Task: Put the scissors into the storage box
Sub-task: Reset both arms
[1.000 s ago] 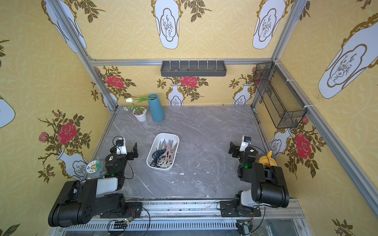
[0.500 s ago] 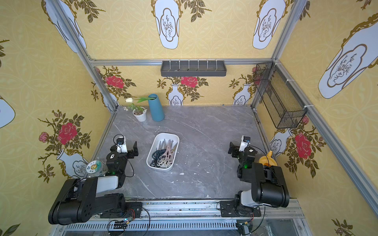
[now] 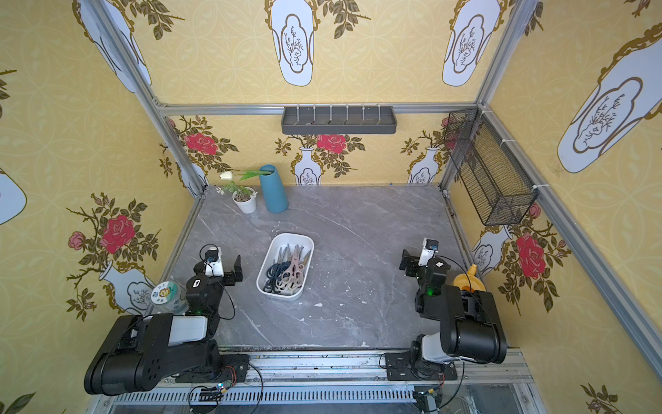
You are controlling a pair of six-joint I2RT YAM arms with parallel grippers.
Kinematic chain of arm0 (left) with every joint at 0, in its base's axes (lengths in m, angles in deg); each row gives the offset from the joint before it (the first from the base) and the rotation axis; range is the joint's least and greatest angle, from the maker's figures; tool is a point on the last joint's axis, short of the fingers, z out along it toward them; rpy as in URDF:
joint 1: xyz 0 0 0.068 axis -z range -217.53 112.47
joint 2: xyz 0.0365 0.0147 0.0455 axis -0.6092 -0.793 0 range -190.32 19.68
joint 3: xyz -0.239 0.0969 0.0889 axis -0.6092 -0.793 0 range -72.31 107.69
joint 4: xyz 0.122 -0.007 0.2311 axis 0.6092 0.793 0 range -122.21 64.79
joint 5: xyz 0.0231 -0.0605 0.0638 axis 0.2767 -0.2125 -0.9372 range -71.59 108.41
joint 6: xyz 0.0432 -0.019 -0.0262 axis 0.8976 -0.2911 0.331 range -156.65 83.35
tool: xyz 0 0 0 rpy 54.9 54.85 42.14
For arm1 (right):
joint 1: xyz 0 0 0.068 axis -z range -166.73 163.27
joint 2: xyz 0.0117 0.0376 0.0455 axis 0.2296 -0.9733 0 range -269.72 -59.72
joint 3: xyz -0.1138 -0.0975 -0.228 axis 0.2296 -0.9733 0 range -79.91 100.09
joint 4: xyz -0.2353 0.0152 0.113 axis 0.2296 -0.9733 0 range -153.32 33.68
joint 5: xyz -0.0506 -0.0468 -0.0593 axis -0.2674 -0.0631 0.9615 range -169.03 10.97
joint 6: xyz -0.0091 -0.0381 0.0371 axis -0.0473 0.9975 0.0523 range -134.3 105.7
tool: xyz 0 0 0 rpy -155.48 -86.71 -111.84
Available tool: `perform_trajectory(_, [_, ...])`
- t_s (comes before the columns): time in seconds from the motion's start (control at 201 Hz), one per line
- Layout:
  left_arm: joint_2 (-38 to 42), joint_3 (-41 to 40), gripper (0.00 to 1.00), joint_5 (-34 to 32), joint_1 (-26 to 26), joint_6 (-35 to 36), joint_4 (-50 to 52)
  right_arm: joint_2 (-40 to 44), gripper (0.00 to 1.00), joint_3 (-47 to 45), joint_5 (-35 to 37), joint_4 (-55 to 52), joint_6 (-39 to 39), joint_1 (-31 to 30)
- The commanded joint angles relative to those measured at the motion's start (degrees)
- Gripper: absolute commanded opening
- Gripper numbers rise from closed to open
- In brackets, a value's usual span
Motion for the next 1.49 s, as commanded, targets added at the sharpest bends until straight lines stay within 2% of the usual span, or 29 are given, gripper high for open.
perform_trajectory(0.0, [0.0,-0.4,1.00,2.7,0.0,1.3,-4.7,0.3,0.97,-0.1,0.8,2.4,0.2,0.0])
perform_trajectory(0.115, [0.1,1.0,1.00,4.2,0.3,2.4,-1.5,0.2,0.97,-0.2,0.9,2.4,0.2,-0.1])
perform_trajectory(0.443, [-1.1,8.4,1.00,-3.9,0.6,0.0,10.6,0.5,0.97,-0.8,3.0,3.3,0.7,-1.4])
perform_trajectory(1.334, [-0.8,8.1,1.00,-4.0,0.6,-0.2,10.6,0.5,0.97,-1.1,3.9,4.0,0.8,-1.9])
perform_trajectory(1.489, [-0.8,5.1,1.00,-8.9,2.7,0.3,4.5,0.5,0.97,-1.3,4.1,4.1,0.9,-2.1])
